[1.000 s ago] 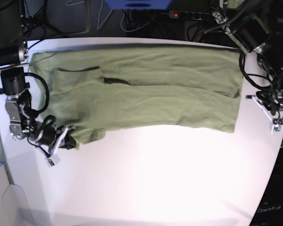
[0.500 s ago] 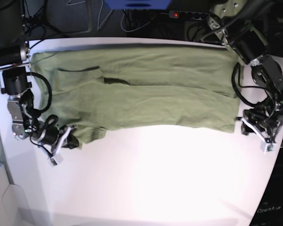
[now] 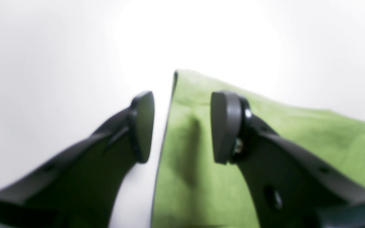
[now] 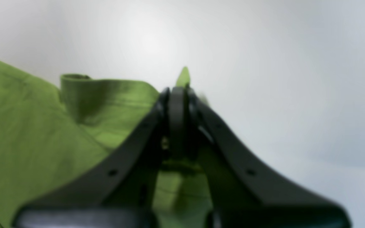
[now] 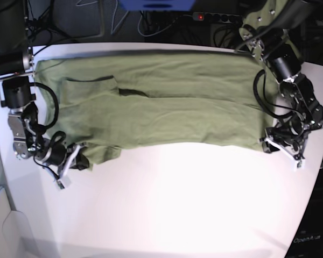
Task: Fold the T-shirt properly
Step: 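Move left gripper to the hem corner beside the sleeve edge and grasp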
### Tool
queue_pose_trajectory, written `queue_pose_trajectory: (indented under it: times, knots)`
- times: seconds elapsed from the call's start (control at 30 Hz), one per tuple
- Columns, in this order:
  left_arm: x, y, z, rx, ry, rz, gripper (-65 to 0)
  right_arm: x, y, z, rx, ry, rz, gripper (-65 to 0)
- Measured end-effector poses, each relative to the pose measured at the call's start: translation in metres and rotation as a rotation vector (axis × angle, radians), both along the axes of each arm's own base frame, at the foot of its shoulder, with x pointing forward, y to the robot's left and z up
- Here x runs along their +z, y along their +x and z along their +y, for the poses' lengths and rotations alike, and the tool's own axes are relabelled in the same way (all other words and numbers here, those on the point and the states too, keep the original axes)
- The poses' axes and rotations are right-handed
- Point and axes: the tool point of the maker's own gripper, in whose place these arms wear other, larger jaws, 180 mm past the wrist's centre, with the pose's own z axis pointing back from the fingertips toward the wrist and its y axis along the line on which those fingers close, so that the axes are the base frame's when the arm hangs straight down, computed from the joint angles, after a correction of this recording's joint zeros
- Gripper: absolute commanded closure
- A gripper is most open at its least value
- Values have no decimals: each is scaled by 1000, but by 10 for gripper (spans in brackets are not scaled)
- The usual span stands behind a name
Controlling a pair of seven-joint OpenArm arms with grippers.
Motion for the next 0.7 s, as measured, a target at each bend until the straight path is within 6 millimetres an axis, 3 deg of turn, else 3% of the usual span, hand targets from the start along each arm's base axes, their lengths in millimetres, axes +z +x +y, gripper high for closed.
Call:
queue_pose_trajectory:
  times: [0.23,0.37,0.7]
  knots:
    - [-1,2,1,11,-2,-9,-280,0,0,0,0,0,0,-7]
    - [-22,-5,-9,8,-48,45,-280,0,0,0,0,0,0,-7]
    - [-29,2,-10,33,-98,-12,-278,0,0,0,0,0,1,-7]
